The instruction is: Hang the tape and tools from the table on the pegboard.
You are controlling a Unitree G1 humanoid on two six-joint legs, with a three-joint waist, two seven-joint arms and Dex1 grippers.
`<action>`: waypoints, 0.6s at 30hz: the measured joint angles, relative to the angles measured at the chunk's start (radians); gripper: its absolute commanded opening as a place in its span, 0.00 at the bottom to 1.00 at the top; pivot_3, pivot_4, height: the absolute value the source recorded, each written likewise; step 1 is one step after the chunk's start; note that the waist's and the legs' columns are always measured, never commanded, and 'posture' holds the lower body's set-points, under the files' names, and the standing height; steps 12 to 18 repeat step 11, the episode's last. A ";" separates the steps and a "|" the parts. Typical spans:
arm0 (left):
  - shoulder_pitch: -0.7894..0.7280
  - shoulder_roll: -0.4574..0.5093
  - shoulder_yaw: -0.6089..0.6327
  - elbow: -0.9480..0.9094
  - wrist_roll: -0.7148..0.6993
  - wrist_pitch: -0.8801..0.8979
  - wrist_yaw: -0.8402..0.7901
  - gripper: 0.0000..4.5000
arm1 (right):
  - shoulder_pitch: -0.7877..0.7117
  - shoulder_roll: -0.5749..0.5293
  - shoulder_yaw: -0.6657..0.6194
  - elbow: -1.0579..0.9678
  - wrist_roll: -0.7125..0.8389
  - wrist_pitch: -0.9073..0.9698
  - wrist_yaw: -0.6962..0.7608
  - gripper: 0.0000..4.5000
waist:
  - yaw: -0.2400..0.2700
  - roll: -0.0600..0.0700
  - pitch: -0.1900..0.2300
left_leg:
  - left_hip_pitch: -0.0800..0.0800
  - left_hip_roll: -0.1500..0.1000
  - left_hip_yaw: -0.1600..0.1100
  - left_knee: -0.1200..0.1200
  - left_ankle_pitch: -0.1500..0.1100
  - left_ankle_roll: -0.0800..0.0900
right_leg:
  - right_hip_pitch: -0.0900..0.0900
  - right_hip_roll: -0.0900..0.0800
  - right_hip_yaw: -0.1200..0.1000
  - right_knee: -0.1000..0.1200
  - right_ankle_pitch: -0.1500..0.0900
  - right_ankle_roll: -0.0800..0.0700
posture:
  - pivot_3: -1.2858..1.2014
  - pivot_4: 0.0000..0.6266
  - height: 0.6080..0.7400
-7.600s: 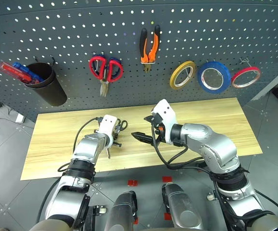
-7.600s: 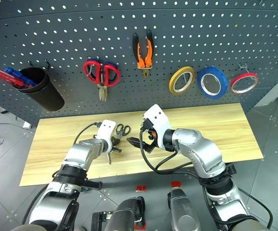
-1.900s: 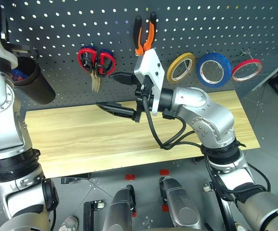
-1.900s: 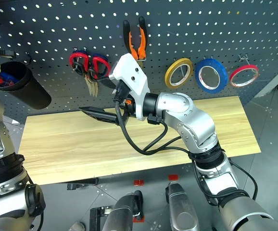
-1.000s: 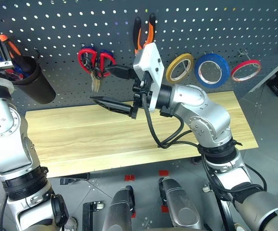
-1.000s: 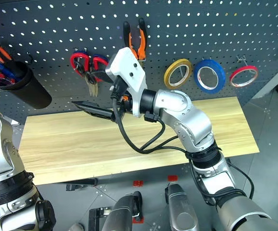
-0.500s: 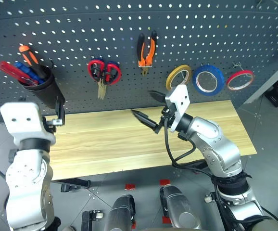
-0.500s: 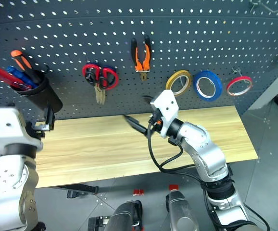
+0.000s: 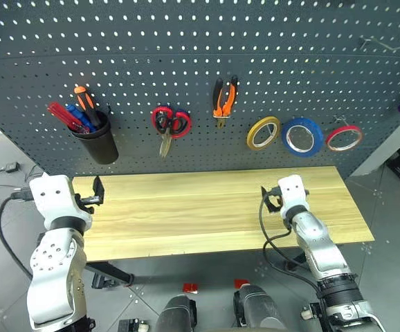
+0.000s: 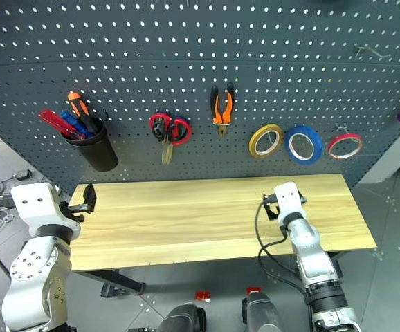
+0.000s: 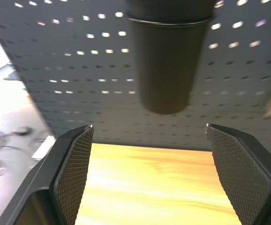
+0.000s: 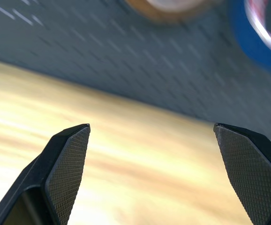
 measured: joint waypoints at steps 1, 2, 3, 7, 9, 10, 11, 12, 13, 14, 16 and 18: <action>0.000 0.000 -0.009 0.017 0.000 -0.015 -0.008 0.90 | 0.000 0.000 -0.010 0.025 -0.003 -0.015 -0.011 1.00 | 0.000 0.001 -0.006 | 0.002 0.000 0.000 -0.001 0.000 0.000 | 0.002 0.000 0.000 0.000 0.000 0.000 | 0.44 0.06 1.00; 0.000 0.000 -0.016 0.031 -0.001 -0.029 -0.015 0.90 | -0.002 0.000 -0.017 0.048 -0.004 -0.029 -0.015 1.00 | 0.000 0.002 -0.012 | 0.003 0.000 0.000 -0.001 -0.001 0.000 | 0.003 0.000 0.000 -0.001 0.000 0.000 | 0.44 0.05 1.00; 0.000 0.000 -0.022 0.042 0.000 -0.042 -0.016 0.90 | -0.006 0.001 -0.018 0.071 -0.004 -0.040 -0.018 1.00 | -0.001 0.002 -0.018 | 0.004 0.000 0.000 -0.001 -0.001 0.000 | 0.003 0.000 0.001 -0.001 0.000 0.000 | 0.44 0.04 1.00; -0.001 -0.001 -0.031 0.097 0.004 -0.098 -0.016 0.90 | -0.035 0.003 -0.018 0.153 -0.004 -0.083 -0.018 1.00 | -0.004 0.006 -0.042 | 0.007 0.000 0.000 -0.002 -0.002 0.000 | 0.007 0.000 0.001 -0.003 -0.001 0.000 | 0.44 0.03 1.00; -0.001 -0.004 -0.031 0.113 0.006 -0.114 -0.014 0.90 | -0.062 0.004 -0.018 0.176 -0.004 -0.090 -0.011 1.00 | -0.004 0.007 -0.050 | 0.007 0.000 0.000 -0.002 -0.003 0.000 | 0.008 0.000 0.000 -0.004 -0.001 0.000 | 0.44 0.03 1.00; 0.000 -0.006 -0.032 0.120 0.007 -0.125 -0.013 0.90 | -0.074 0.005 -0.018 0.179 -0.004 -0.097 -0.009 1.00 | -0.004 0.007 -0.053 | 0.007 0.000 -0.001 -0.002 -0.003 0.000 | 0.009 0.000 0.000 -0.005 -0.001 0.000 | 0.44 0.03 1.00; 0.001 -0.008 -0.033 0.130 0.009 -0.129 -0.013 0.90 | -0.088 0.007 -0.018 0.185 -0.003 -0.103 -0.006 1.00 | -0.004 0.008 -0.056 | 0.008 0.000 -0.001 -0.002 -0.003 0.001 | 0.010 0.000 0.000 -0.006 -0.001 0.000 | 0.44 0.03 1.00; 0.001 -0.008 -0.033 0.130 0.009 -0.129 -0.013 0.90 | -0.088 0.007 -0.018 0.185 -0.003 -0.103 -0.006 1.00 | -0.004 0.008 -0.056 | 0.008 0.000 -0.001 -0.002 -0.003 0.001 | 0.010 0.000 0.000 -0.006 -0.001 0.000 | 0.44 0.03 1.00; 0.001 -0.008 -0.033 0.130 0.009 -0.129 -0.013 0.90 | -0.088 0.007 -0.018 0.185 -0.003 -0.103 -0.006 1.00 | -0.004 0.008 -0.056 | 0.008 0.000 -0.001 -0.002 -0.003 0.001 | 0.010 0.000 0.000 -0.006 -0.001 0.000 | 0.44 0.03 1.00; 0.001 -0.008 -0.033 0.130 0.009 -0.129 -0.013 0.90 | -0.088 0.007 -0.018 0.185 -0.003 -0.103 -0.006 1.00 | -0.004 0.008 -0.056 | 0.008 0.000 -0.001 -0.002 -0.003 0.001 | 0.010 0.000 0.000 -0.006 -0.001 0.000 | 0.44 0.03 1.00; 0.001 -0.008 -0.033 0.130 0.009 -0.129 -0.013 0.90 | -0.088 0.007 -0.018 0.185 -0.003 -0.103 -0.006 1.00 | -0.004 0.008 -0.056 | 0.008 0.000 -0.001 -0.002 -0.003 0.001 | 0.010 0.000 0.000 -0.006 -0.001 0.000 | 0.44 0.03 1.00; 0.001 -0.008 -0.033 0.130 0.009 -0.129 -0.013 0.90 | -0.088 0.007 -0.018 0.185 -0.003 -0.103 -0.006 1.00 | -0.004 0.008 -0.056 | 0.008 0.000 -0.001 -0.002 -0.003 0.001 | 0.010 0.000 0.000 -0.006 -0.001 0.000 | 0.44 0.03 1.00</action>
